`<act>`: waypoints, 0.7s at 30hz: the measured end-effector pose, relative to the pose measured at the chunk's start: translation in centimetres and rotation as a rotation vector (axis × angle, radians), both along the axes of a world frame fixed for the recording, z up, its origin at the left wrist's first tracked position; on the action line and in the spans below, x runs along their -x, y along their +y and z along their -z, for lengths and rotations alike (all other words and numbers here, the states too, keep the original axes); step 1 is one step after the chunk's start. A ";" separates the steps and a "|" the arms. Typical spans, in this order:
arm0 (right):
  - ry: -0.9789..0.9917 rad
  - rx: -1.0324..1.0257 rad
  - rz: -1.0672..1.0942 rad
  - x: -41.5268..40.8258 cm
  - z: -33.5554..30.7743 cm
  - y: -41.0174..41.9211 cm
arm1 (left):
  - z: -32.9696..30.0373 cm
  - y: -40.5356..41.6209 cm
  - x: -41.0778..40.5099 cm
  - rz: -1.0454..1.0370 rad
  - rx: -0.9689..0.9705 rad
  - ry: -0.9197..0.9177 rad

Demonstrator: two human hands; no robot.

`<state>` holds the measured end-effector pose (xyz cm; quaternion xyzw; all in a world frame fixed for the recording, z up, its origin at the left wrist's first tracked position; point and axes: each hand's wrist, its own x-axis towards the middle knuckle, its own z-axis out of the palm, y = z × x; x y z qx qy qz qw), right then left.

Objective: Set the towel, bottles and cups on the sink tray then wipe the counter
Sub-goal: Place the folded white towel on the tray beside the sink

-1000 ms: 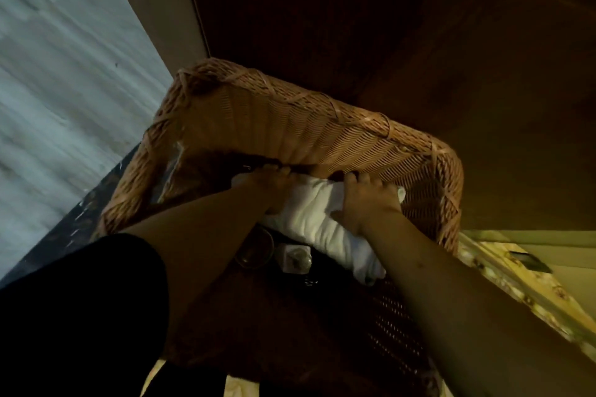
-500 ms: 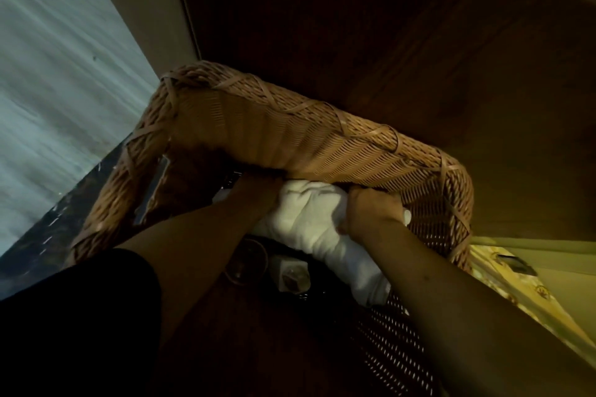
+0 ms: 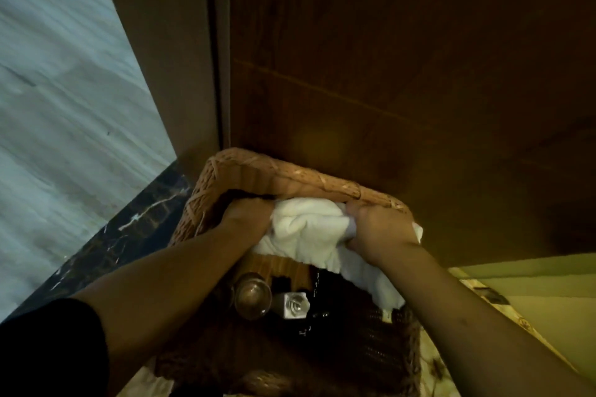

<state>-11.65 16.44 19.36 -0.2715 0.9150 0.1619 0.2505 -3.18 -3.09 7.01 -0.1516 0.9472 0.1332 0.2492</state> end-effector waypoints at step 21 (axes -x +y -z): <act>0.256 0.615 -0.629 -1.4 -21.1 7.4 | -23.6 8.1 -13.2 -0.329 0.292 0.515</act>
